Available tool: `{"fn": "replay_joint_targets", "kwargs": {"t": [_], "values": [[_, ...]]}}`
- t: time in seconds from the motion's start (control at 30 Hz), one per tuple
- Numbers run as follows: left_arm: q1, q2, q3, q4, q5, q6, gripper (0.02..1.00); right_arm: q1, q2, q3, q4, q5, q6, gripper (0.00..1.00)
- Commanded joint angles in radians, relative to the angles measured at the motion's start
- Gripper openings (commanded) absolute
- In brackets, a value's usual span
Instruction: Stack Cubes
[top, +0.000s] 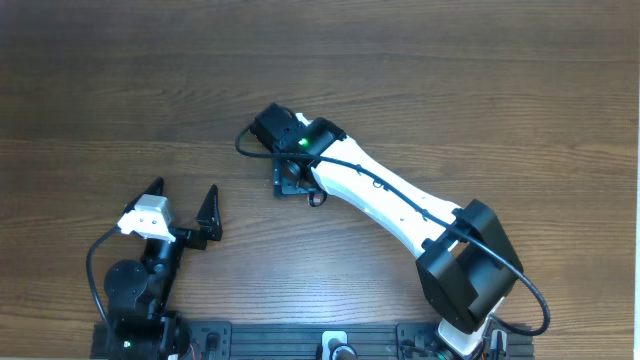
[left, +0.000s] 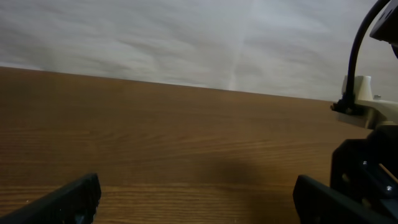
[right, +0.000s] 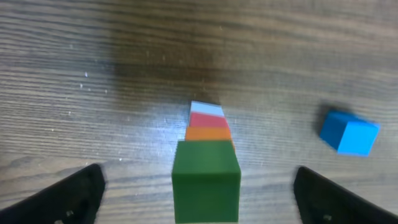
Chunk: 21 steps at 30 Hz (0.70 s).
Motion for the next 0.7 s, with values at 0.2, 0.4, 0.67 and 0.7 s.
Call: {"fn": "replay_joint_targets", "kwargs": {"t": [0.2,0.4,0.67,0.7], "values": [[-0.003,-0.008,-0.006,0.0,0.002,0.015,1.0,-0.025,-0.111,0.023,0.002,0.007,-0.059,0.991],[-0.003,-0.008,-0.006,0.0,0.002,0.015,1.0,-0.097,-0.246,0.023,-0.055,0.018,-0.096,0.993],[-0.003,-0.008,-0.006,0.0,0.002,0.015,1.0,-0.204,-0.295,-0.04,-0.166,0.044,-0.096,0.993],[-0.003,-0.008,-0.006,0.0,0.002,0.015,0.998,-0.209,-0.295,-0.074,-0.146,0.04,-0.096,0.991]]}}
